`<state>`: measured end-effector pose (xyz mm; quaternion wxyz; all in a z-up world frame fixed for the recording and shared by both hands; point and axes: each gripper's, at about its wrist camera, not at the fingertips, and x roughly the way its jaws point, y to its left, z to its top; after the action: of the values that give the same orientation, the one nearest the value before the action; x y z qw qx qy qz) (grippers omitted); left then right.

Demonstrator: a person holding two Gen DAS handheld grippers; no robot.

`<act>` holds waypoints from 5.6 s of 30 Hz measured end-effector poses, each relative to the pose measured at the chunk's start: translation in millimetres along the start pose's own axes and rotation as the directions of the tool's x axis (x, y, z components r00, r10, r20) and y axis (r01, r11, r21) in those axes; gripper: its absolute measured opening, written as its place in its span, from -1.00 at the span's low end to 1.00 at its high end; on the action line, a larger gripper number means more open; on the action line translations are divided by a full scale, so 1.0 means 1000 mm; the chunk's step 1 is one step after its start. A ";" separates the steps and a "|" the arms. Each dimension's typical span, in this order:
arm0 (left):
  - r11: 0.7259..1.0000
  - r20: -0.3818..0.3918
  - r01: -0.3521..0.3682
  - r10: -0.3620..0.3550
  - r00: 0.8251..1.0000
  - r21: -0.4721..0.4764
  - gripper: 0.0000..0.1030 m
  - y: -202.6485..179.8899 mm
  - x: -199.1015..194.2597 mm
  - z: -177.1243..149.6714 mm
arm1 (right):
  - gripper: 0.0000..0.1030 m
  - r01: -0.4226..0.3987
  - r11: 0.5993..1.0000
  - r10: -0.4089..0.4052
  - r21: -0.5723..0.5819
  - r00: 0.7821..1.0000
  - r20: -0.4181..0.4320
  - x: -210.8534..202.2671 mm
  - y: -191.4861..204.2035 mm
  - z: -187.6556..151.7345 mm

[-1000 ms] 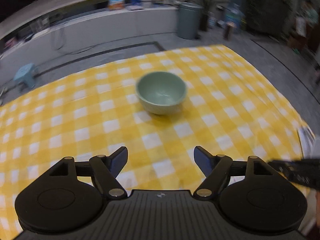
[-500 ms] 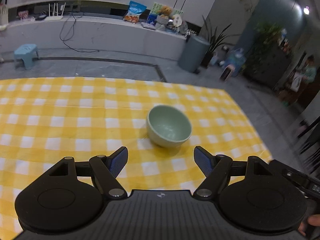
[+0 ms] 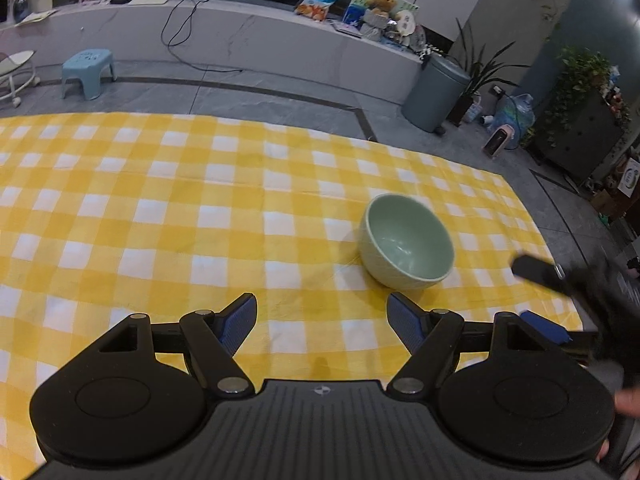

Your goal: Organize plates and bowls

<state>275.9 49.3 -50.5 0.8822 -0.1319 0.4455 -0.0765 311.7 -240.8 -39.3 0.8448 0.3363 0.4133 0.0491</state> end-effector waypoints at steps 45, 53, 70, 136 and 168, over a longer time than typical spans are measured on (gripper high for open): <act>0.958 -0.185 0.073 -0.021 0.982 0.278 0.46 -0.038 0.030 -0.029 | -0.80 0.025 0.996 -0.053 -0.084 0.937 -0.346 0.015 -0.016 -0.057; 0.970 -0.182 0.095 -0.054 0.982 0.225 0.43 -0.028 0.021 -0.020 | -0.80 0.012 0.999 0.003 0.042 0.942 -0.336 0.022 -0.031 -0.041; 0.986 -0.149 0.152 -0.141 0.979 0.065 0.01 -0.009 0.023 -0.011 | -0.74 0.053 0.998 -0.056 -0.018 0.964 -0.260 0.041 -0.014 -0.030; 0.928 -0.118 0.066 -0.024 0.993 0.366 -0.42 -0.036 -0.143 -0.118 | -0.65 -0.194 0.958 0.084 -0.209 0.894 -0.441 -0.113 0.043 -0.163; 0.977 -0.051 0.049 -0.039 0.998 0.207 -0.21 -0.003 -0.154 -0.102 | -0.38 -0.230 0.800 0.109 -0.555 0.964 -0.242 -0.159 0.086 -0.160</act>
<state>102.3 68.7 10.5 0.8787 -0.0469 0.4524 -0.1450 107.4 -147.7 50.1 0.8534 0.0930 0.4289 0.2811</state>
